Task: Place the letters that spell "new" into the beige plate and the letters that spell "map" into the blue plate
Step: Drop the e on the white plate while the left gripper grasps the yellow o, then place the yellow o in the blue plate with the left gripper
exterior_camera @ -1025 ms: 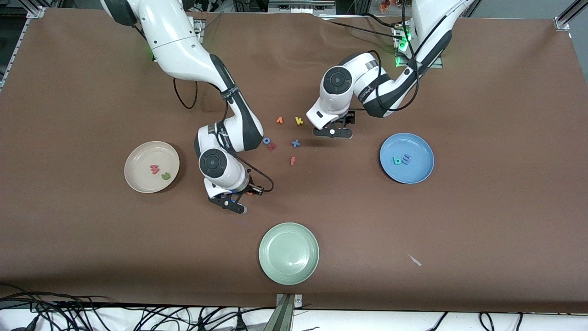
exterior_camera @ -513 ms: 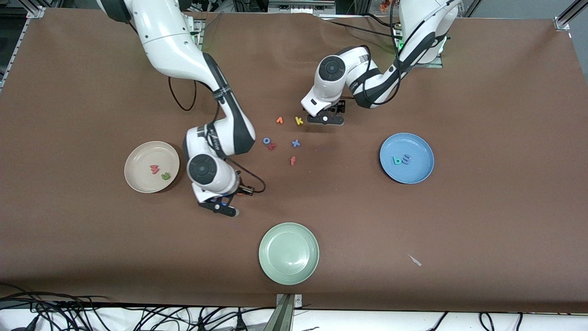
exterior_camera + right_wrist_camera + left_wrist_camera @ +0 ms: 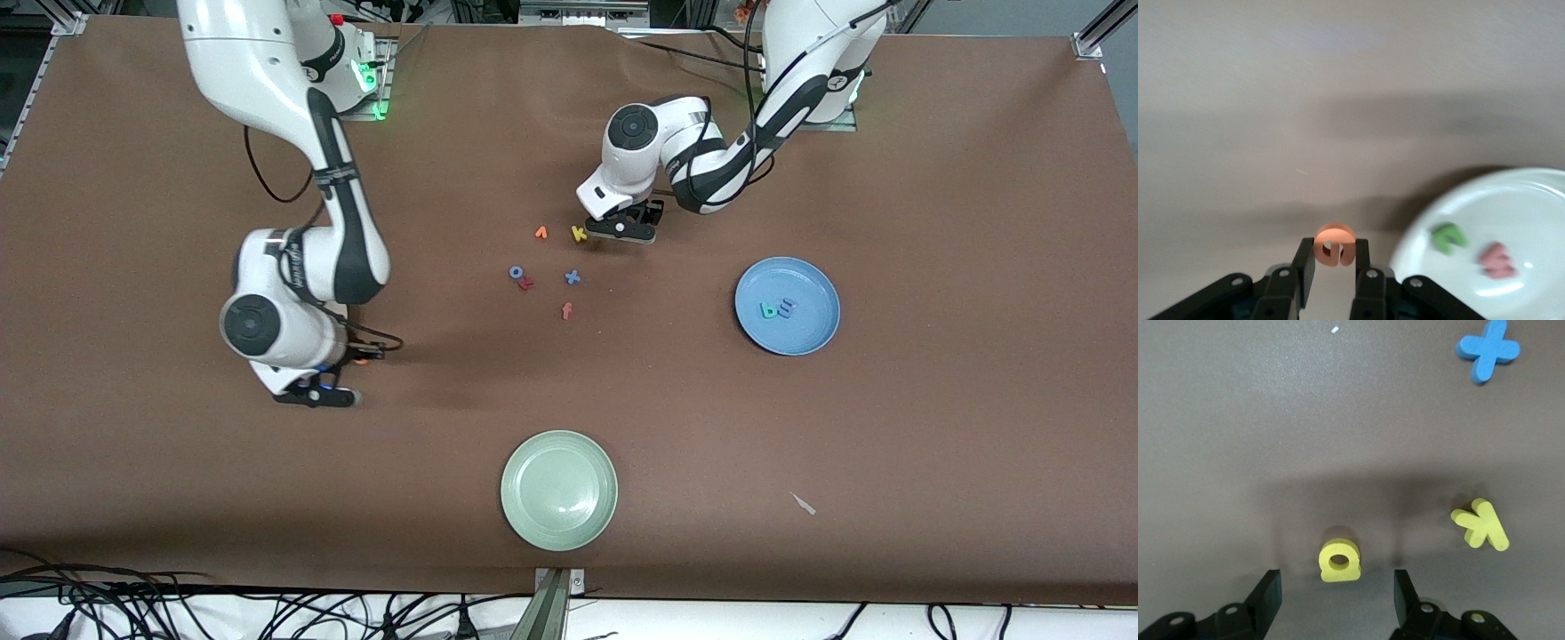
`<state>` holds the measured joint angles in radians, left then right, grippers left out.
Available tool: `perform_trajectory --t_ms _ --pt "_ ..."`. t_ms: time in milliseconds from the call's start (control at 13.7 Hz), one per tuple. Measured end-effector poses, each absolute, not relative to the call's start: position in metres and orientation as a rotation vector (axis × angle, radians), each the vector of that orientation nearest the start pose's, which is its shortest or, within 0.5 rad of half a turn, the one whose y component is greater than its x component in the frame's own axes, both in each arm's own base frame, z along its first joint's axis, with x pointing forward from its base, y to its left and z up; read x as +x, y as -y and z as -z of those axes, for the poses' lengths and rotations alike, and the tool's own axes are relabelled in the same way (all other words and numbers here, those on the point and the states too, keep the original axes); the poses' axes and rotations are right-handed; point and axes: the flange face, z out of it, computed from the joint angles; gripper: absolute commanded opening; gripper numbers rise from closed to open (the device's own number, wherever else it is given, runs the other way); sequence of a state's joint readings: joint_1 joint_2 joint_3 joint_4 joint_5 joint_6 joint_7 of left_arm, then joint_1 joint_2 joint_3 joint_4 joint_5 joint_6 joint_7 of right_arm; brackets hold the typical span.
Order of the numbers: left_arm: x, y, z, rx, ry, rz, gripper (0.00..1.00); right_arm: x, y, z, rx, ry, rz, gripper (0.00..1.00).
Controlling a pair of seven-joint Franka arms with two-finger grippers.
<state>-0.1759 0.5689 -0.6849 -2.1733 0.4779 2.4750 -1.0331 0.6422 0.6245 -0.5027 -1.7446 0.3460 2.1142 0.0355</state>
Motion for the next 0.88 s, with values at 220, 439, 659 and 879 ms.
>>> perform_trajectory --t_ms 220,439,659,879 --pt "0.346 0.421 -0.171 -3.1 -0.273 -0.166 0.29 0.599 -0.086 -0.234 -3.138 -0.065 -0.295 0.22" --pt "0.349 0.423 -0.174 -3.108 -0.272 -0.156 0.07 0.581 -0.064 -0.227 -3.131 -0.091 -0.333 1.0" --pt "0.353 0.425 -0.177 -3.116 -0.265 -0.144 0.06 0.581 -0.06 -0.228 -3.133 -0.103 -0.328 1.0" --pt "0.369 0.422 -0.186 -3.1 -0.244 -0.126 0.06 0.595 -0.068 -0.244 -3.134 -0.078 -0.265 1.0"
